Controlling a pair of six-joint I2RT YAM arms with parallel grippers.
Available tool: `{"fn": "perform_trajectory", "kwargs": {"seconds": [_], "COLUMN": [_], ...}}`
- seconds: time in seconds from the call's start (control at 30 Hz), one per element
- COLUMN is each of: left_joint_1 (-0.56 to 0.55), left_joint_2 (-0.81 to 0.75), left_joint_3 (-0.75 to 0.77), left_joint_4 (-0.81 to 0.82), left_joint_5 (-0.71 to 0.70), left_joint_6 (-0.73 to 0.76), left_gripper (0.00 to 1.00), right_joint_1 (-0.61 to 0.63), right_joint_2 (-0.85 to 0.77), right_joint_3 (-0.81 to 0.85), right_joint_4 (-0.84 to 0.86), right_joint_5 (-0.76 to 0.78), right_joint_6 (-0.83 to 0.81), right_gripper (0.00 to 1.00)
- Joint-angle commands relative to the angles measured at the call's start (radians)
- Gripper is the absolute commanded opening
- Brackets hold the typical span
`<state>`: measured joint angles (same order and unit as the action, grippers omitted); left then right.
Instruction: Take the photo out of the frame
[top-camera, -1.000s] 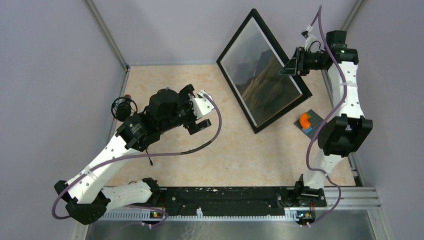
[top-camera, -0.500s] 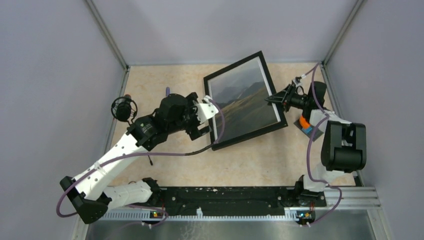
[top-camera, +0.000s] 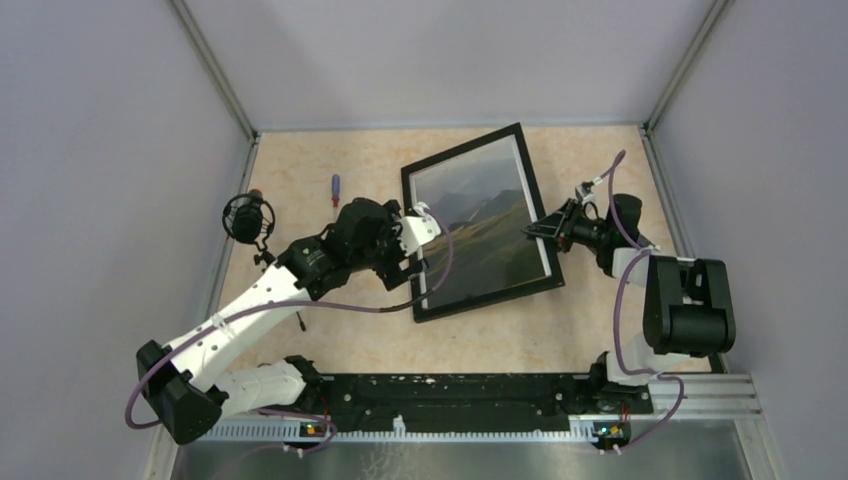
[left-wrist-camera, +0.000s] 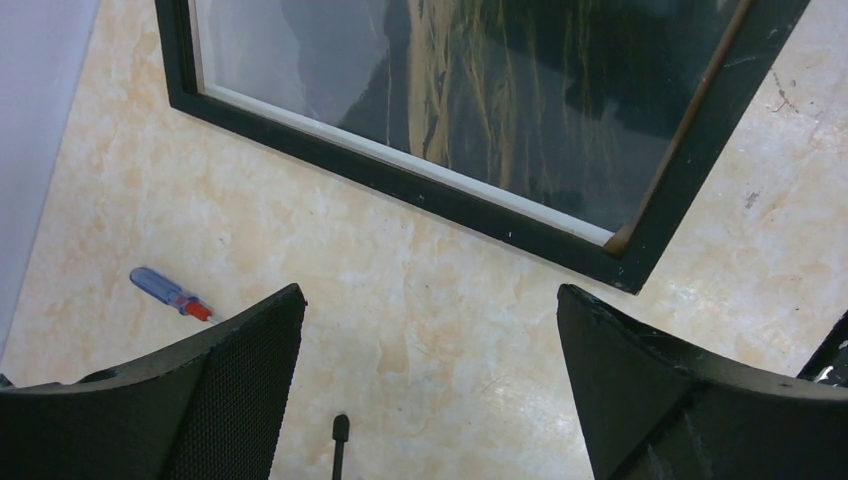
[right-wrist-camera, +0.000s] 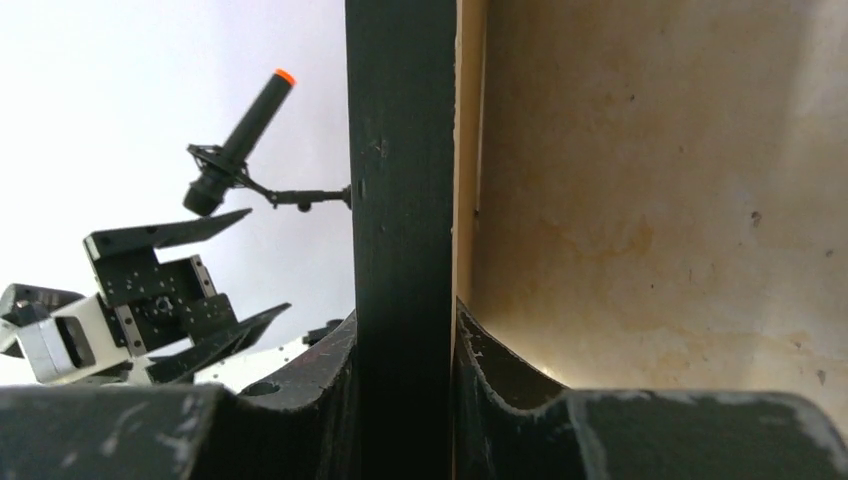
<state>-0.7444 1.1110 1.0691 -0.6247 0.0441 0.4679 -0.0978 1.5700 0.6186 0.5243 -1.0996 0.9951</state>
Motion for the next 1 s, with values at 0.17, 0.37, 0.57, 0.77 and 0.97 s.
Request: {"fn": "perform_trajectory", "kwargs": {"seconds": [0.17, 0.37, 0.57, 0.77, 0.97], "left_joint_1": [0.034, 0.038, 0.041, 0.043, 0.045], "left_joint_2": [0.051, 0.106, 0.143, 0.168, 0.181], "left_joint_3": [-0.093, -0.100, -0.108, -0.120, -0.128], "left_joint_4": [0.158, 0.210, 0.243, 0.270, 0.281], "left_joint_5": [0.036, 0.060, 0.076, 0.075, 0.083], "left_joint_6": [-0.056, -0.071, -0.089, -0.095, -0.087], "left_gripper": [0.99, 0.99, 0.99, 0.99, 0.99], "right_joint_1": [0.066, 0.071, 0.071, 0.081, 0.142], "right_joint_2": [-0.181, -0.159, -0.047, 0.014, 0.010], "right_joint_3": [-0.139, -0.154, -0.084, -0.049, -0.059], "right_joint_4": [-0.173, -0.232, -0.343, -0.390, -0.406], "right_joint_5": [0.181, 0.242, 0.266, 0.300, 0.368], "right_joint_6": [-0.201, -0.249, -0.346, -0.400, -0.431], "right_gripper": [0.00, 0.00, 0.00, 0.09, 0.32]}}
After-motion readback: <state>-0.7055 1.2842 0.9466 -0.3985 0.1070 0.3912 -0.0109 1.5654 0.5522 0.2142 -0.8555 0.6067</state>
